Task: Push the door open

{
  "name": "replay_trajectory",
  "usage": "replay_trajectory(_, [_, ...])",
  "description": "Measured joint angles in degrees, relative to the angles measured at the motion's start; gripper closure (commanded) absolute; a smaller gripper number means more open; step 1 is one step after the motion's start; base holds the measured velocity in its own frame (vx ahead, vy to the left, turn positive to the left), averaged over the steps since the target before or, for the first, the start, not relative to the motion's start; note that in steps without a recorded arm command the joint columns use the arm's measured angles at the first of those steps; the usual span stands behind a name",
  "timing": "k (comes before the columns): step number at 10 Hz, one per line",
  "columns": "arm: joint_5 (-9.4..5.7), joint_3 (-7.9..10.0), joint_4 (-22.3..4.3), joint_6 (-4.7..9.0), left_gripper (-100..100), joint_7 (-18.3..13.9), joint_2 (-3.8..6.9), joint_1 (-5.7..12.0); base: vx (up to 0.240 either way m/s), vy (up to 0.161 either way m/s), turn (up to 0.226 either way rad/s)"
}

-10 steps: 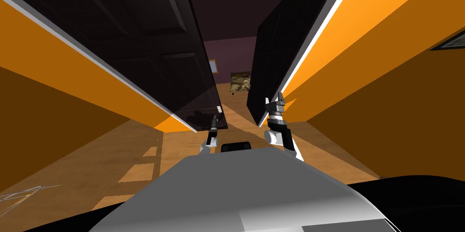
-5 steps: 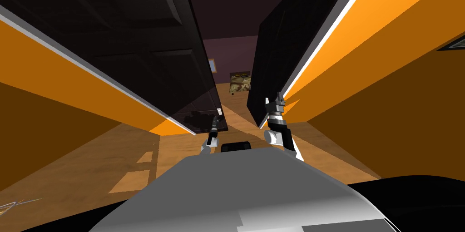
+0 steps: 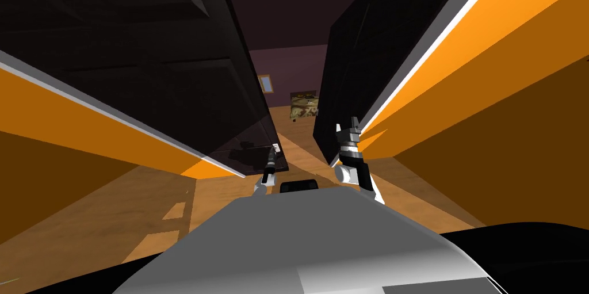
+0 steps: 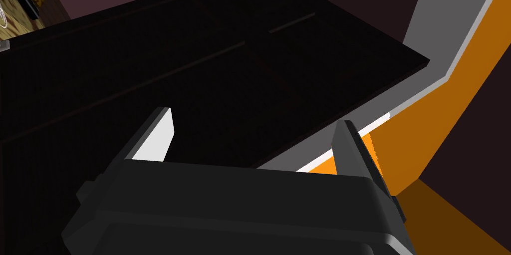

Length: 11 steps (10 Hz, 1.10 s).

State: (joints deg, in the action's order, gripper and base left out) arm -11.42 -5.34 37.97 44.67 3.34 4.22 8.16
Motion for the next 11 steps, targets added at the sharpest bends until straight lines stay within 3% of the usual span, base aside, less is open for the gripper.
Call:
replay_trajectory(2, [-0.06, 0.28, -0.2, -0.03, -100, 0.0, -0.17, 0.13, 0.143, -0.022, -0.005])
replay_trajectory(3, [-0.05, 0.28, -0.2, 0.07, 100, 0.0, -0.19, 0.11, -0.016, 0.002, -0.007])
replay_trajectory(8, [-0.02, 0.23, -0.3, -0.17, 100, 0.0, -0.20, 0.07, -0.014, 0.003, -0.004])
replay_trajectory(11, [-0.28, 0.67, -0.2, -0.60, 100, 0.2, -0.03, -0.63, 0.121, -0.042, 0.032])
